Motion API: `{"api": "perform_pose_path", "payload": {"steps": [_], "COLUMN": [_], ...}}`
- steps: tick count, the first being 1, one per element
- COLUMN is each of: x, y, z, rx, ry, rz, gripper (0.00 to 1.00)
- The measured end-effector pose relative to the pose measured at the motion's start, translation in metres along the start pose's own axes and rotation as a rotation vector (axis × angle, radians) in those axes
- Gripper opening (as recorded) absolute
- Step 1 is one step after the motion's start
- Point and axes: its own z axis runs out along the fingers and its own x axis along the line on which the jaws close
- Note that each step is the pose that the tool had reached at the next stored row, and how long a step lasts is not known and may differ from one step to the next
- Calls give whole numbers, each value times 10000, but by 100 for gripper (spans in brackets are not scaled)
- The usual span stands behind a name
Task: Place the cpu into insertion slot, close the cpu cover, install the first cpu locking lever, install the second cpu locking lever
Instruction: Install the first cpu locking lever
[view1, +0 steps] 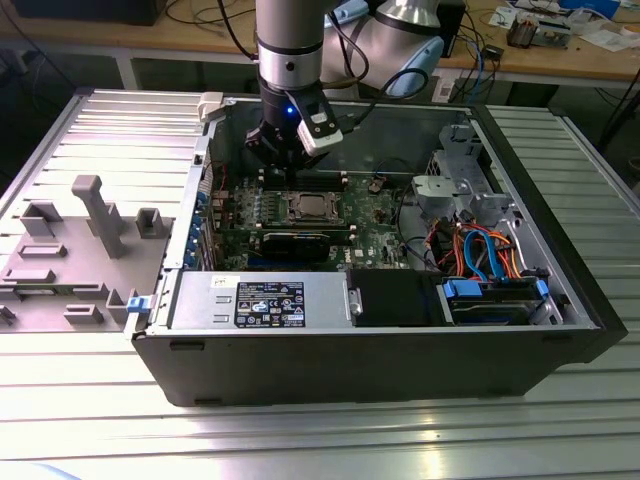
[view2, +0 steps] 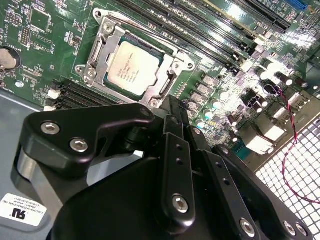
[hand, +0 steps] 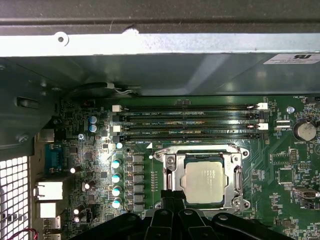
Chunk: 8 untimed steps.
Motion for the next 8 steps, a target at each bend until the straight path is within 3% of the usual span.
{"api": "perform_pose_path", "payload": {"steps": [6,8], "x": [3,36], "y": [0,-1], "z": [0,0], "rx": [1,-1], "ry": [1,1], "rz": [1,-30], "gripper": [11,11]}}
